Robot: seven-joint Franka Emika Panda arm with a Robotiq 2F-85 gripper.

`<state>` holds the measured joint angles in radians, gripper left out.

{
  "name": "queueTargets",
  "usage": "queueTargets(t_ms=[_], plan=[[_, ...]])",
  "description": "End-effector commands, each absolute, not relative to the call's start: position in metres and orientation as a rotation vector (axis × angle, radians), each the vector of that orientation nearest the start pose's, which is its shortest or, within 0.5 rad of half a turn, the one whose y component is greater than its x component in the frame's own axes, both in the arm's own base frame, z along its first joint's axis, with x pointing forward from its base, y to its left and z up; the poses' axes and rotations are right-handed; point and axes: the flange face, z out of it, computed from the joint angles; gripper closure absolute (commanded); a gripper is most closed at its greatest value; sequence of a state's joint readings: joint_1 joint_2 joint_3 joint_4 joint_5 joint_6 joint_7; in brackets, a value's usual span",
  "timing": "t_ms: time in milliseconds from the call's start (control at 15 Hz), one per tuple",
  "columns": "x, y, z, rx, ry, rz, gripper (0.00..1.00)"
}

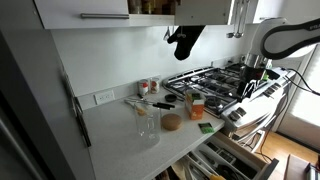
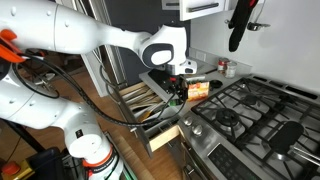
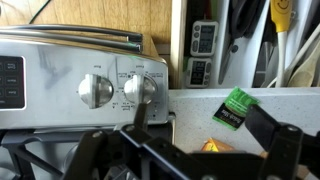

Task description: Put one grilling fork into the cupboard and another into the drawer

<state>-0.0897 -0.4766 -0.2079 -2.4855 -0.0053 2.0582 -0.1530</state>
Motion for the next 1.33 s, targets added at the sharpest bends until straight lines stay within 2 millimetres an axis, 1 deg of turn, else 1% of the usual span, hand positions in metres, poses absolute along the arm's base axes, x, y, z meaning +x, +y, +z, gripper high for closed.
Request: queueTargets(t_ms=[0,67,133,200,267,400,533,600,667,733,800,1000,1200,1267], plan=[[0.405,-0.089,0.469,-3.053,-0.003,-0.172,0.0],[0.411,-0.078,0.474,-3.053,-0.069,-0.204,0.0],[0.421,-0.061,0.483,-3.067,-0.151,-0.253,0.0],[0.428,-0.049,0.49,-3.072,-0.215,-0.299,0.0],[0.438,-0.034,0.502,-3.081,-0.3,-0.365,0.0],[0.455,-0.008,0.519,-3.06,-0.425,-0.464,0.0],[0.469,0.018,0.529,-3.0,-0.522,-0.492,0.0],[0.475,0.029,0.528,-2.956,-0.53,-0.44,0.0],[0.458,0.017,0.53,-3.021,-0.475,-0.483,0.0],[0.462,0.024,0.532,-3.011,-0.491,-0.483,0.0],[0.463,0.025,0.531,-3.013,-0.492,-0.481,0.0],[0.463,0.02,0.532,-3.016,-0.477,-0.485,0.0],[0.463,0.019,0.532,-3.017,-0.476,-0.486,0.0],[0.465,0.029,0.53,-2.959,-0.527,-0.526,0.0]])
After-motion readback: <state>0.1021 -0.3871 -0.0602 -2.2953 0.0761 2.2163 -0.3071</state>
